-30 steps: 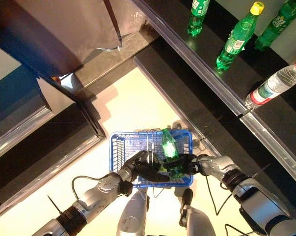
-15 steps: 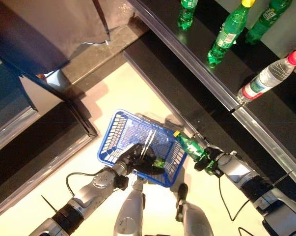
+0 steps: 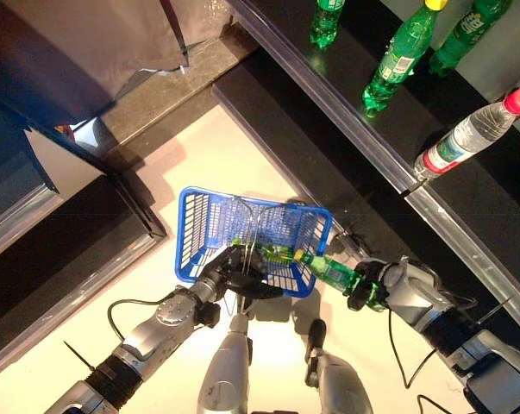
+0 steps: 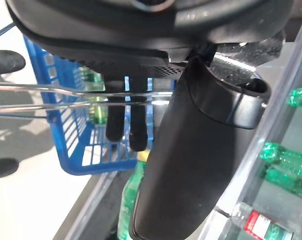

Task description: Pick up the drink and place into the basket.

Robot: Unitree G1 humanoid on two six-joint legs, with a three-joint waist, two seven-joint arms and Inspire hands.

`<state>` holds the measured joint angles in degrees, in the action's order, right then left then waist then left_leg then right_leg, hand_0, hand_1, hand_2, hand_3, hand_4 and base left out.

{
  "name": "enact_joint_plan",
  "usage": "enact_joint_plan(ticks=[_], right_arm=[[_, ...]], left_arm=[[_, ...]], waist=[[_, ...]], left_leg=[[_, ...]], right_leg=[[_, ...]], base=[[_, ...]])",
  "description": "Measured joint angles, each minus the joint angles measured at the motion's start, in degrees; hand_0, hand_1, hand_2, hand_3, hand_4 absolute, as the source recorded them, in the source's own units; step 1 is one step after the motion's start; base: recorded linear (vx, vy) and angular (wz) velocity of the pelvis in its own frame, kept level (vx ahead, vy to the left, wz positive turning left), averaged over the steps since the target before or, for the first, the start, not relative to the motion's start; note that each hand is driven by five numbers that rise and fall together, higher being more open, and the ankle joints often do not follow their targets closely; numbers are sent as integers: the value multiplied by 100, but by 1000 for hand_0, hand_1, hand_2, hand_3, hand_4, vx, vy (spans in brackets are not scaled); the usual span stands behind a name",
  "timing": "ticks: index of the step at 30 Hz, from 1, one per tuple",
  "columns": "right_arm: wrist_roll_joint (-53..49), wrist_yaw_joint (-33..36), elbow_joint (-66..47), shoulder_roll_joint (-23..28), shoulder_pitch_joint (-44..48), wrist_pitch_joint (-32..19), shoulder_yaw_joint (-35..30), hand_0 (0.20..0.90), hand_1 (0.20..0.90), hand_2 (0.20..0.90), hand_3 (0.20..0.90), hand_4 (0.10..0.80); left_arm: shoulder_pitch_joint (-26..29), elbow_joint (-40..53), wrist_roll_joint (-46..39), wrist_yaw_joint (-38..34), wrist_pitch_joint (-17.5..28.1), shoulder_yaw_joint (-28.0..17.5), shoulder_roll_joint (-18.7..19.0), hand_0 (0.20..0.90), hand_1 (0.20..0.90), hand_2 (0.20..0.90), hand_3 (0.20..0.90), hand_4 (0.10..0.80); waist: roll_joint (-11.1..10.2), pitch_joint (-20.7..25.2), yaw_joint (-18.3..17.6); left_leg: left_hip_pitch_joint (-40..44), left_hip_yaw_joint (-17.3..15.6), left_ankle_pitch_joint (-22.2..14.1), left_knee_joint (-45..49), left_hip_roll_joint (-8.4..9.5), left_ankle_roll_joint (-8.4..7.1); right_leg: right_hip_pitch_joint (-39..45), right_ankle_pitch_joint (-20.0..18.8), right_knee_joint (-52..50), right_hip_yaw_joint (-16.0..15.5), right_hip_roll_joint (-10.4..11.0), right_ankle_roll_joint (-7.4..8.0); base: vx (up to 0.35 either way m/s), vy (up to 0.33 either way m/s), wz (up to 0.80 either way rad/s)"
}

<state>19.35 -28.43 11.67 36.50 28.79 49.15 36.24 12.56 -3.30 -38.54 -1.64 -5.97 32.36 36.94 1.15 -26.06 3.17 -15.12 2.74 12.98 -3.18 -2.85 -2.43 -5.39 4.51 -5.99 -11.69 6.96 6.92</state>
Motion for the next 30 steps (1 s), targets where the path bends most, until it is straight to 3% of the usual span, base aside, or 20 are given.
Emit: enact_joint_plan(ticks=[11,20,30], right_arm=[[-354,309,114,-132,343,-112,294,300,300,300,200,100],[-1150,609,999,-936,1202,-105,714,300,300,300,200,100],[-3425,1522,2204,-1807,1772,-83,1268,300,300,300,200,100]], left_arm=[[17,1,-11,8,0,100,-5,300,300,300,200,100],[468,-5,-126,124,0,514,-132,300,300,300,200,100],[1160,-12,-183,320,0,758,-337,300,300,300,200,100]], waist=[[12,-44,9],[121,-101,225],[193,-125,419]], left_leg=[[-6,-11,-1,-8,9,0],[-20,48,0,-7,32,-1],[-34,115,1,13,64,0]], right_leg=[[-10,-6,12,10,-2,-2],[0,-1,16,-37,13,1],[12,9,10,-75,31,13]], base=[[0,0,0],[9,4,2],[10,5,2]])
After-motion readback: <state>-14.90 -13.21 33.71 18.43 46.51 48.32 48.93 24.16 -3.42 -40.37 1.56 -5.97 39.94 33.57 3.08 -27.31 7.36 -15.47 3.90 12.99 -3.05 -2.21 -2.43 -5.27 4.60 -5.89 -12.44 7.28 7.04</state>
